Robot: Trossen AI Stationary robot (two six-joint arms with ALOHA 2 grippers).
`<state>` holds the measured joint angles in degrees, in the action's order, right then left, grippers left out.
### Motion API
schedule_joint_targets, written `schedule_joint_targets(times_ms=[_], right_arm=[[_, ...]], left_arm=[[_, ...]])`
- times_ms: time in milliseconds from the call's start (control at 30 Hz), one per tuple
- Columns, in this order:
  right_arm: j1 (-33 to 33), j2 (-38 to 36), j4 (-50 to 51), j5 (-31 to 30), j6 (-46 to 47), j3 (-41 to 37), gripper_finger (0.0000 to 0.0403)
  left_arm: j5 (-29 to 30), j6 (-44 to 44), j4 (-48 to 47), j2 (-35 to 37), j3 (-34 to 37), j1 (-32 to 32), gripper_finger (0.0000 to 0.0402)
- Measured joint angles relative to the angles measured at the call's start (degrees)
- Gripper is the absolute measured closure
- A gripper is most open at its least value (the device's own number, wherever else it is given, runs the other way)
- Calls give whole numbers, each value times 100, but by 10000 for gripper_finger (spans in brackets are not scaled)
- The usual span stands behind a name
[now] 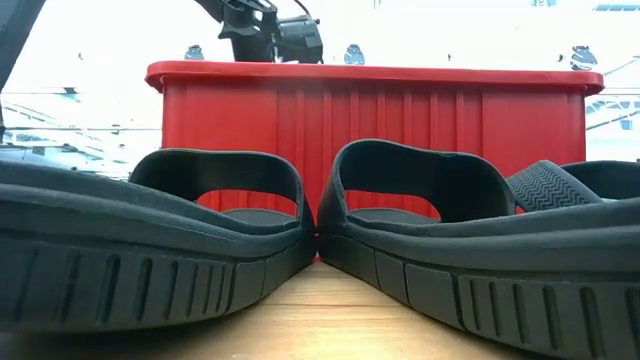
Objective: Pick and place slides into bin
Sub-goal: Put the black slipper into the red bin
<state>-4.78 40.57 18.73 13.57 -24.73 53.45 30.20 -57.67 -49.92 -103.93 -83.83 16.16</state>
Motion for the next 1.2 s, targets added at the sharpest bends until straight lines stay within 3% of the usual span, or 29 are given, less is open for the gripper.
schedule_joint_targets(times_ms=[233,333,433,567,733,900,1200], right_arm=[[0,-1,6,-1,2,0,273],[0,-40,120,-26,2,0,273],[0,-149,270,-30,2,0,273],[0,-308,419,-27,165,0,273],[0,-472,938,-21,588,0,273],[0,-495,1111,-5,756,0,273],[1,-451,1215,13,1051,0,273]], left_arm=[[-1,431,-3,448,0,0,261],[-86,1231,-8,682,0,-39,261],[-542,2097,-7,1040,0,-169,261],[-704,2701,13,1542,0,-611,261],[-593,3277,16,2016,-4,-1603,261],[-161,3242,-38,2023,-4,-2762,261],[-176,1957,-57,1513,0,-4090,261]])
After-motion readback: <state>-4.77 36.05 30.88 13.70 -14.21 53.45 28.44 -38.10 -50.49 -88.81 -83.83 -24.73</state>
